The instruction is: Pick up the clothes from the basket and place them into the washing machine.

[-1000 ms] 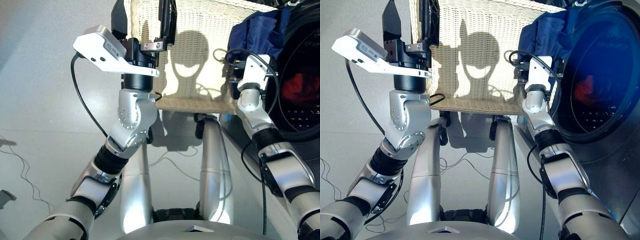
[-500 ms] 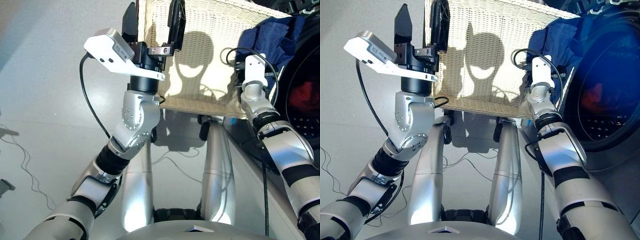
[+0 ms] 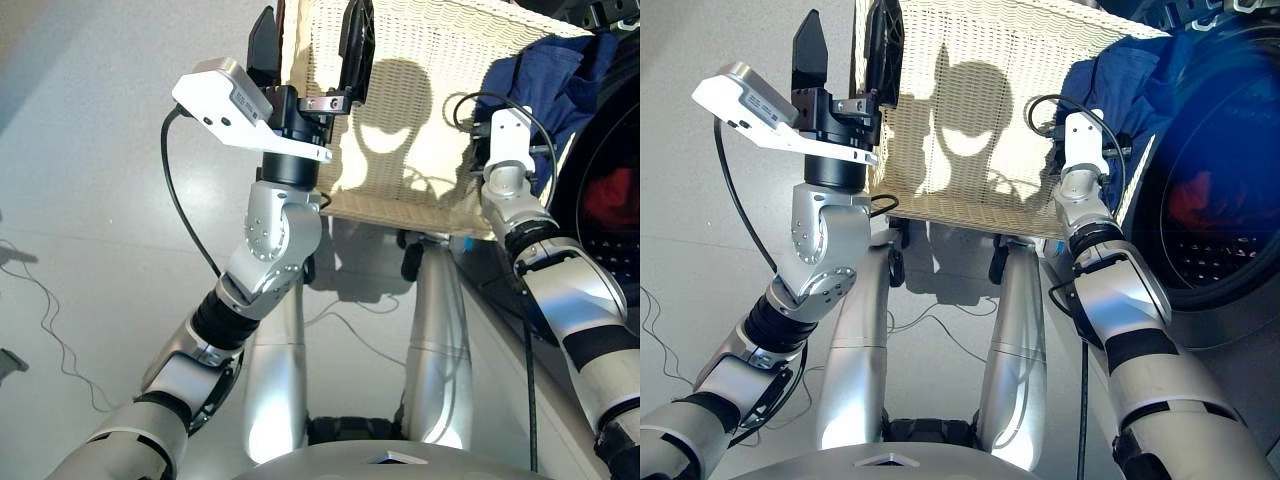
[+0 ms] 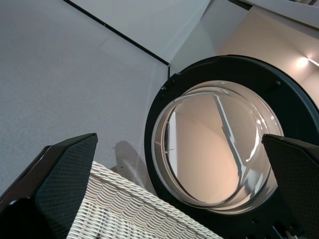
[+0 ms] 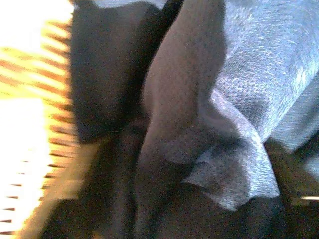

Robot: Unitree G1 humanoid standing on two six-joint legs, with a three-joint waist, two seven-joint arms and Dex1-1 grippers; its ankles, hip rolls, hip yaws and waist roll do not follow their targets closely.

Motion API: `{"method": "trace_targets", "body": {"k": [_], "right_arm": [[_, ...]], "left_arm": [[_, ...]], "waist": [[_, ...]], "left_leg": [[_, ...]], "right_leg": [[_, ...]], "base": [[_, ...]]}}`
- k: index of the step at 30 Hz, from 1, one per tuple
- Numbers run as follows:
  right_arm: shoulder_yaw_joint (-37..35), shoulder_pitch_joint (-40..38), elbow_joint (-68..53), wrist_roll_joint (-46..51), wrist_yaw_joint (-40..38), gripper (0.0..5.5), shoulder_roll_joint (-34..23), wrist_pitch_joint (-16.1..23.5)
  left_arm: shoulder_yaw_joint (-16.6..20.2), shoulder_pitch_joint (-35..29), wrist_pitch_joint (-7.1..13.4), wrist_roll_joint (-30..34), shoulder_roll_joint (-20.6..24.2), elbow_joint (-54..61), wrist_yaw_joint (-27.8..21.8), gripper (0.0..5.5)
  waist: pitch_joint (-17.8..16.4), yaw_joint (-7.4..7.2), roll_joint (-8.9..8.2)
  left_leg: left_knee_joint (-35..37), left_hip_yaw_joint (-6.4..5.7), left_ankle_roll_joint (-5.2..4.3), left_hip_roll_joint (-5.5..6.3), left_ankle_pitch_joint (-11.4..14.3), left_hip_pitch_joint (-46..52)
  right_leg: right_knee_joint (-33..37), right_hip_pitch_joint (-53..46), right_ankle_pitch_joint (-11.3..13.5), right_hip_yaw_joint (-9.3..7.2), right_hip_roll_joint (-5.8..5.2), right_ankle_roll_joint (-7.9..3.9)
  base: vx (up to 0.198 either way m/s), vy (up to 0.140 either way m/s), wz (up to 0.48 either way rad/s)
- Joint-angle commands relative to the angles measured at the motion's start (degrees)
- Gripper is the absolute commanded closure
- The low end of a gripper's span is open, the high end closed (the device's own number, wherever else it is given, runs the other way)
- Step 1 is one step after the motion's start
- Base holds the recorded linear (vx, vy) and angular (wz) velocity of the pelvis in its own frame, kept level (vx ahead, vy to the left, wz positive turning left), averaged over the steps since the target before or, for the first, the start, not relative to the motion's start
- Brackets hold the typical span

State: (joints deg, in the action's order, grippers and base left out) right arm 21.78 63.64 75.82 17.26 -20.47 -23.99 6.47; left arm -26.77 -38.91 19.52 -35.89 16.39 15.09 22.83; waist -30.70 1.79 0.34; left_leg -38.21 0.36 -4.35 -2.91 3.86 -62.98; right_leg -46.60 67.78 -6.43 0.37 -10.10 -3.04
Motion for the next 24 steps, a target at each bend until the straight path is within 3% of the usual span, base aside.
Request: {"method": "trace_targets", "body": {"k": [1,8,14,24], "right_arm": [[1.71,1.46,-0.04,1.33,-0.32,5.50,-0.70,0.43],[-0.84,-2.06,-7.08,4.48,-3.27,5.50,-0.05,3.84],[-5.15,-11.66,-26.22,4.41,-8.23,5.50,-0.82,8.43],[-21.01,-28.50,-47.84,-1.36,-18.33,5.50,-4.77,13.87]], "left_arm": [[1.32,-0.74,1.46,1.20,-0.28,4.73,-1.43,0.00],[2.46,-0.57,1.70,1.55,-0.15,5.03,-0.69,0.00],[4.20,0.24,2.08,3.05,0.36,5.17,0.67,0.00],[6.39,1.47,2.76,5.45,1.19,5.18,1.90,0.00]], "waist": [[0.90,0.67,3.21],[0.90,-0.27,2.41],[0.90,-1.93,0.93],[0.90,-4.05,-0.53]], "left_leg": [[-1.53,2.28,1.08,-0.44,1.93,-0.44],[-0.68,2.25,1.06,-0.49,1.65,-0.05],[0.24,2.27,1.14,-0.64,1.44,0.43],[0.16,1.65,1.04,-1.01,1.77,0.78]], "right_leg": [[3.55,-1.62,2.87,0.61,1.46,-2.59],[4.35,-1.94,3.12,0.57,1.53,-2.66],[5.38,-2.34,3.35,0.79,1.95,-2.77],[4.99,-2.44,2.81,0.84,2.35,-3.02]], "base": [[0.000,0.000,0.000],[0.000,0.000,0.000],[0.000,0.000,0.000],[0.000,0.000,0.000]]}}
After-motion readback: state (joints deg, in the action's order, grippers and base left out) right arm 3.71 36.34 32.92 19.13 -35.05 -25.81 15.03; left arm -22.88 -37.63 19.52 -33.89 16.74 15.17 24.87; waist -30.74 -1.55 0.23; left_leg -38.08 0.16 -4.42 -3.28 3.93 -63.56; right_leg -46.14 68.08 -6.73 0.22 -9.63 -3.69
